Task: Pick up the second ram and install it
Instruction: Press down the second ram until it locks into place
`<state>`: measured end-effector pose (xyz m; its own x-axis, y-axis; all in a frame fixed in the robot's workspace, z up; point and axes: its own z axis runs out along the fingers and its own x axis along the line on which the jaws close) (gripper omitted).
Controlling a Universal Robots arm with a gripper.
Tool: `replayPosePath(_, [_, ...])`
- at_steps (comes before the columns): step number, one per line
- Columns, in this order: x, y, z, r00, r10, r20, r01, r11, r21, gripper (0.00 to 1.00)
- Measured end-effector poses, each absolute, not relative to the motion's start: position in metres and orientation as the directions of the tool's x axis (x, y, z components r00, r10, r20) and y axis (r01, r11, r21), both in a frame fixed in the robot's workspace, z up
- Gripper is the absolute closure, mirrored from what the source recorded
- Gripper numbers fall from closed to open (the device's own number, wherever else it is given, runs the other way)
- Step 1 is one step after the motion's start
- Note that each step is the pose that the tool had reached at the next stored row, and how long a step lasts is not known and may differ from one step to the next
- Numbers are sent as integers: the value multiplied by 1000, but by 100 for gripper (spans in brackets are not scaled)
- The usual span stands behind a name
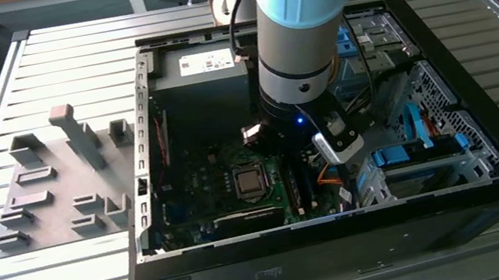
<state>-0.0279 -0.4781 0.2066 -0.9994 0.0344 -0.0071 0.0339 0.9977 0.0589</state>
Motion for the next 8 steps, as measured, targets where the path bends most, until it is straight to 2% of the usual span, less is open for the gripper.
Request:
replayPosePath(1, [-28,-478,207,-999,34,-7,34,998,58,79])
replayPosePath(8, [-28,-478,212,-999,34,-7,34,998,58,79])
